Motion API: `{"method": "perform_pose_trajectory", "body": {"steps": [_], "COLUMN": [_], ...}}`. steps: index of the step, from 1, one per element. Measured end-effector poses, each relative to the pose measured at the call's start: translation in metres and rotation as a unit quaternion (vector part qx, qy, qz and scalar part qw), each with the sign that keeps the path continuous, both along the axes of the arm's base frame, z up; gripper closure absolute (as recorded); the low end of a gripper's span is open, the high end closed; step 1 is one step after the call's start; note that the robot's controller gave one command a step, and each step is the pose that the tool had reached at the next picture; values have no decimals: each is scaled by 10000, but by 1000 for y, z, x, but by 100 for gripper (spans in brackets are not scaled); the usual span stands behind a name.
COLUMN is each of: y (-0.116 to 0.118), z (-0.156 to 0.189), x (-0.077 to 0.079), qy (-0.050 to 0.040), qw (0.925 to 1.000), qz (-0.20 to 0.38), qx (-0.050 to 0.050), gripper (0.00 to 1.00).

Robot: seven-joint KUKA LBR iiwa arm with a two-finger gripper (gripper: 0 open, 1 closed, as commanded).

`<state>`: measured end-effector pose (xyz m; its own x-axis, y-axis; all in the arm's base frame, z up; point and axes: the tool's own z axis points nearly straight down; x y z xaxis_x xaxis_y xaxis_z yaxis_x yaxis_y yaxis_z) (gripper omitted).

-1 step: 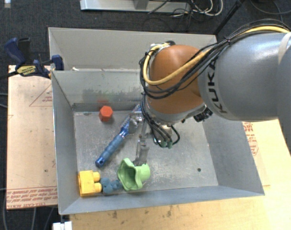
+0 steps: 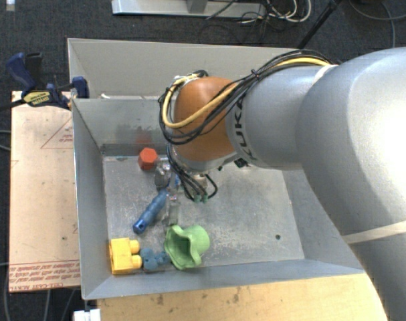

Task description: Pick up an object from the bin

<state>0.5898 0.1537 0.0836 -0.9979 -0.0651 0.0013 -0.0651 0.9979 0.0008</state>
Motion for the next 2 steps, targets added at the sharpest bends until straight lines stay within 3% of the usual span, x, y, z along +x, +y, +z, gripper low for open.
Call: {"method": "perform_pose_trajectory", "body": {"steps": [1,2], "y": [0,12], "z": [4,181], "x": [0,17], "qy": [-6,-61], "qw": [10000,9999], "qz": [-4,144], "qx": [4,12], "gripper": [100,100]}}
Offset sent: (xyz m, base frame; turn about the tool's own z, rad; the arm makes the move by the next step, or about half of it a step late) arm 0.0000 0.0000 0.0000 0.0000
